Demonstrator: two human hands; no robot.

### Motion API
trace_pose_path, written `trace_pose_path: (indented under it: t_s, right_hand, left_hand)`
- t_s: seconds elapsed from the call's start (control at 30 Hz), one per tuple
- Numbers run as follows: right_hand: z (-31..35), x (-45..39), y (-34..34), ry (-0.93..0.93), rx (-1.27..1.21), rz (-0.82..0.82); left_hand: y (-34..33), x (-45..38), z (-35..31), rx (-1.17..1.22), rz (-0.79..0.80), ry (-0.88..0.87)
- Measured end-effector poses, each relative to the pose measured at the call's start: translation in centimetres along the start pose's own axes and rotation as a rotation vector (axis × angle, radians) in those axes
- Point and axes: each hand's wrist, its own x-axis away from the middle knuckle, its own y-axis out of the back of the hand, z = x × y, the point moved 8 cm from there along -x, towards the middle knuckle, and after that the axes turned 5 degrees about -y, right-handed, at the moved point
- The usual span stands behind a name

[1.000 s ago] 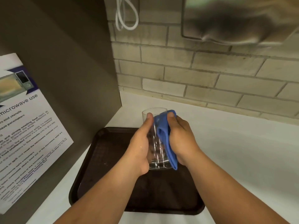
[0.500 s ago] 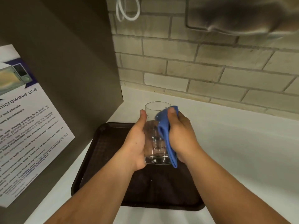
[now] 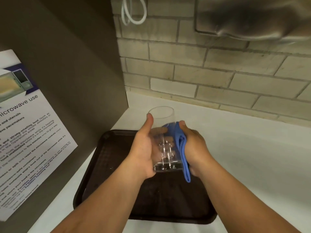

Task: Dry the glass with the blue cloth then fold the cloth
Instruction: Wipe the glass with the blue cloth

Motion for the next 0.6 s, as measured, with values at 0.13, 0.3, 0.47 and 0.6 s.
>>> trace_pose_path:
  t_s: [0.13,0.3,0.47,0.6]
  right_hand:
    - [-1.1,4.0,-1.6,0.255,0.362,0.086]
    - [2.5,5.4,-2.5,0.511,0.48,-0.044]
    - [3.9,1.3,-0.8,0.292,0.303,-0.095]
    - [3.0,1.7,-1.3,0.391,0.351,-0.146]
  left_hand:
    - [0.7,-1.0,-0.7,-0.086,-0.061,-0.02]
    - [0.0,-0.4,-0.2,-0.131,0.093,-0.025]
    - [-0.5,-0.1,-0.8,-0.109,0.08,-0.086]
    - [0.0,0.6,-1.2,-0.316,-0.089,-0.11]
